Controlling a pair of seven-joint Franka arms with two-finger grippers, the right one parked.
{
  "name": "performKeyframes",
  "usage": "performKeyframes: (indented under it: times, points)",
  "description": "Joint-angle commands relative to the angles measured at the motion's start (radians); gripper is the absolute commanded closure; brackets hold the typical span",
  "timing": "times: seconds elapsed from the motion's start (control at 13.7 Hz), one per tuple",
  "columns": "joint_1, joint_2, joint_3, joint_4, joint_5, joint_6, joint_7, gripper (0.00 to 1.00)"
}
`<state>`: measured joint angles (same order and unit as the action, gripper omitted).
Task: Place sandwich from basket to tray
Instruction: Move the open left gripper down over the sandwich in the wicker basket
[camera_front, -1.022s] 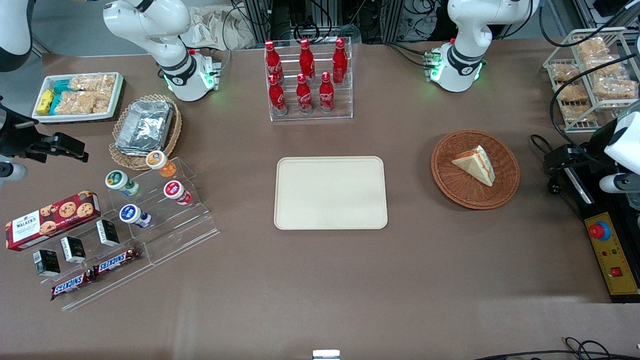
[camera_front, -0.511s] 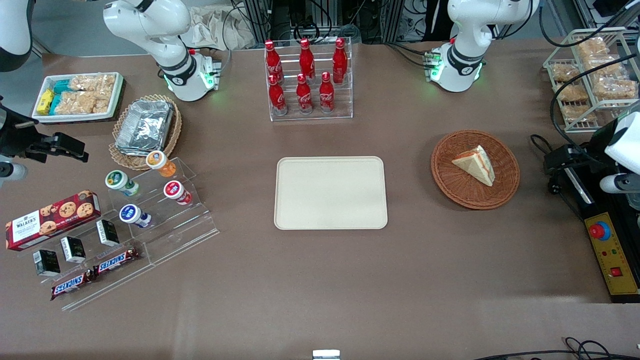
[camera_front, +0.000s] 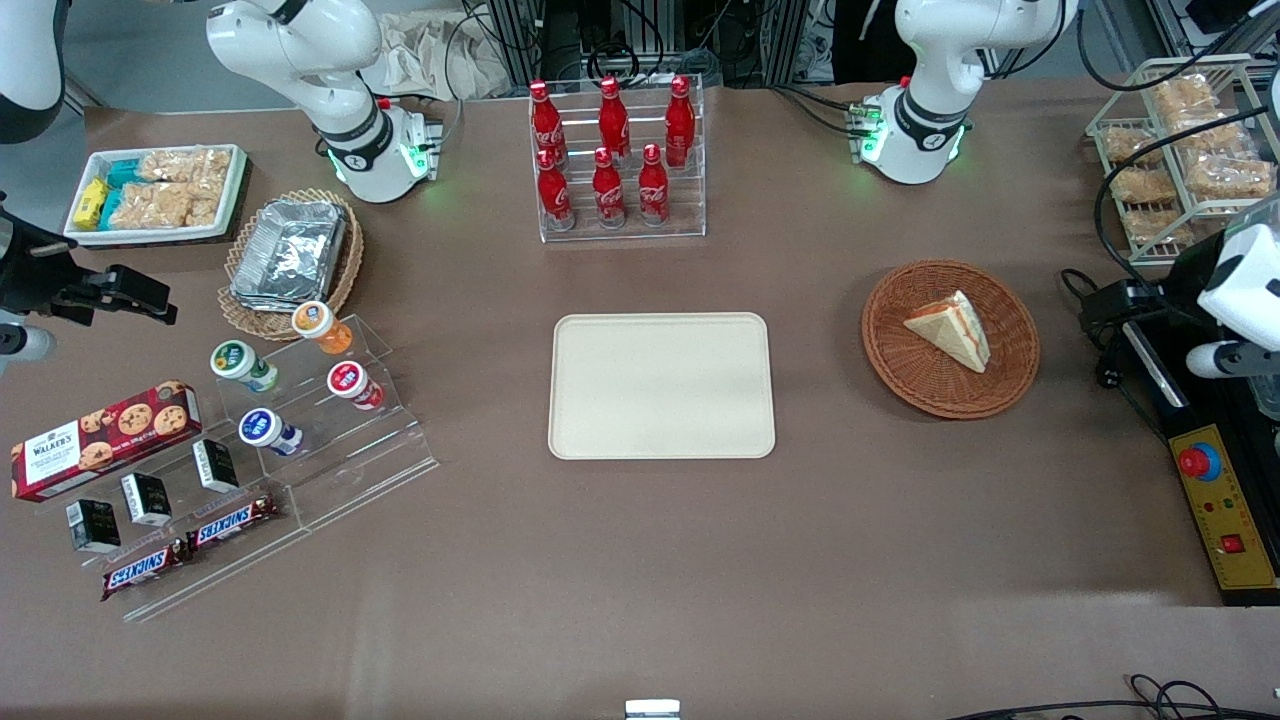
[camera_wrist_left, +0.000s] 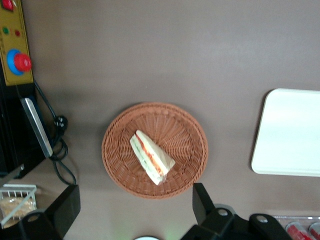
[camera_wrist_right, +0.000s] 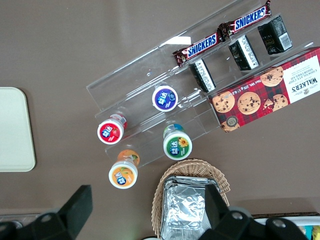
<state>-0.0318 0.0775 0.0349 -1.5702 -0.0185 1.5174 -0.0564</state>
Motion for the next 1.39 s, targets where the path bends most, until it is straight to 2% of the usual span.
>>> performKeyframes:
  times: [0.0, 0.29, 0.66, 0.88, 1.24, 1.31]
  points:
    - [0.009, -0.152, -0.004, -0.199, -0.012, 0.039, -0.017, 0.0]
    - [0.01, -0.309, -0.007, -0.44, -0.012, 0.15, -0.15, 0.0]
    - [0.026, -0.341, -0.016, -0.608, -0.03, 0.256, -0.379, 0.0]
    - [0.218, -0.332, -0.162, -0.66, -0.101, 0.302, -0.393, 0.0]
    - [0.397, -0.305, -0.297, -0.744, -0.222, 0.407, -0.399, 0.0]
    - [0.404, -0.303, -0.308, -0.778, -0.239, 0.45, -0.399, 0.0]
